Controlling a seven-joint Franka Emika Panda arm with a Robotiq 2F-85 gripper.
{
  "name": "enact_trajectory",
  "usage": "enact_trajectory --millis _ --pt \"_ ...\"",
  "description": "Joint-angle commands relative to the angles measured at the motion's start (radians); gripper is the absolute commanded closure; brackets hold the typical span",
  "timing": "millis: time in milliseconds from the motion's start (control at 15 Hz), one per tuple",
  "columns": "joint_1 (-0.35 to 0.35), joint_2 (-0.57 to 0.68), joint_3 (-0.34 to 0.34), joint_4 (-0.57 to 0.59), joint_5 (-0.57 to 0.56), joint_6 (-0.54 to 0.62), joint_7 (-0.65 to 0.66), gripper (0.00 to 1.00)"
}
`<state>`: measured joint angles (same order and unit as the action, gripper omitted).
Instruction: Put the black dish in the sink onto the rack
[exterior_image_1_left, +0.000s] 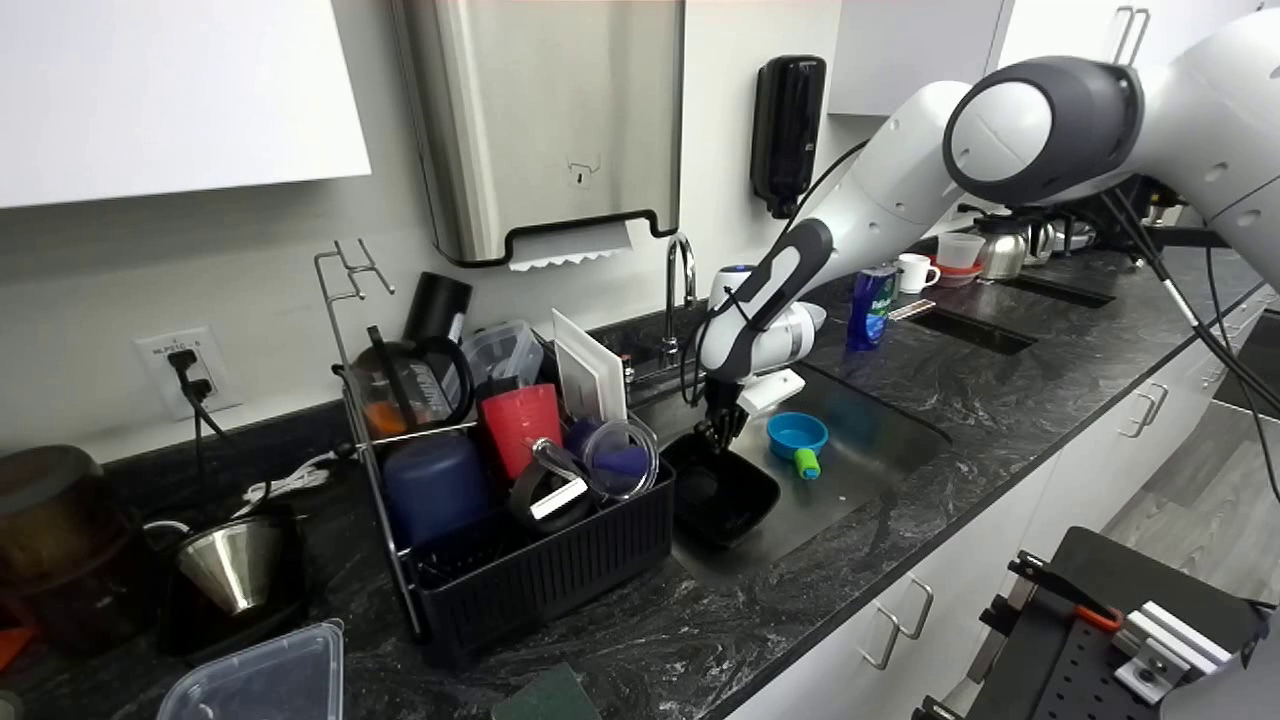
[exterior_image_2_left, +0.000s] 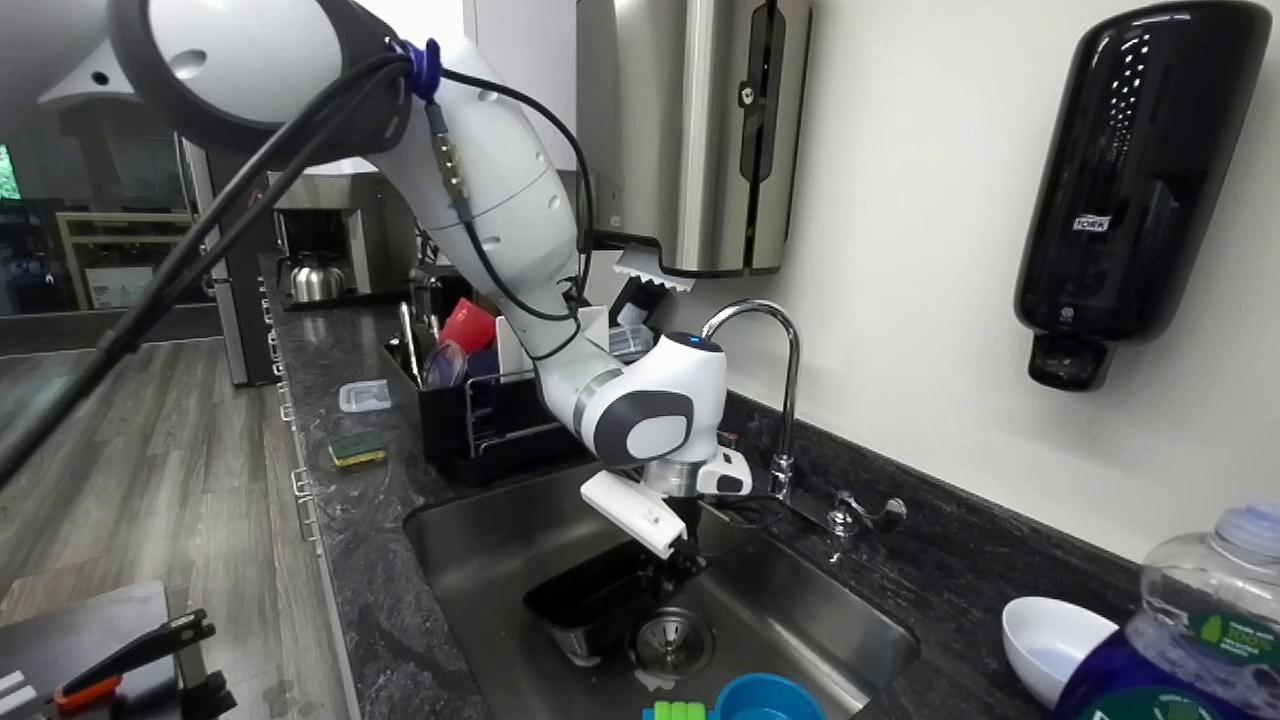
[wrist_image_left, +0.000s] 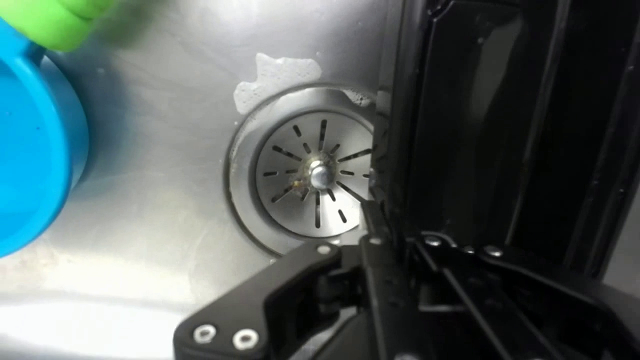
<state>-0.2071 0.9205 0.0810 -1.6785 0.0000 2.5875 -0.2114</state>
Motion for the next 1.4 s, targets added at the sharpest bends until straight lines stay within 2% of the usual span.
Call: enact_trajectory --millis 0,600,1000,1333 --pt "-0.005 -0.092 0.007 -0.113 0.026 0.027 -0.014 0.98" --pt "-0.002 -0.278 0.007 -0.349 0.063 0.136 0.002 0.98" --pt "0.009 -0.376 0.004 -0.508 0.081 0.334 0.048 0.98" --pt "-0.055 -0.429 0.089 -0.610 0.143 0.518 0.079 0.98"
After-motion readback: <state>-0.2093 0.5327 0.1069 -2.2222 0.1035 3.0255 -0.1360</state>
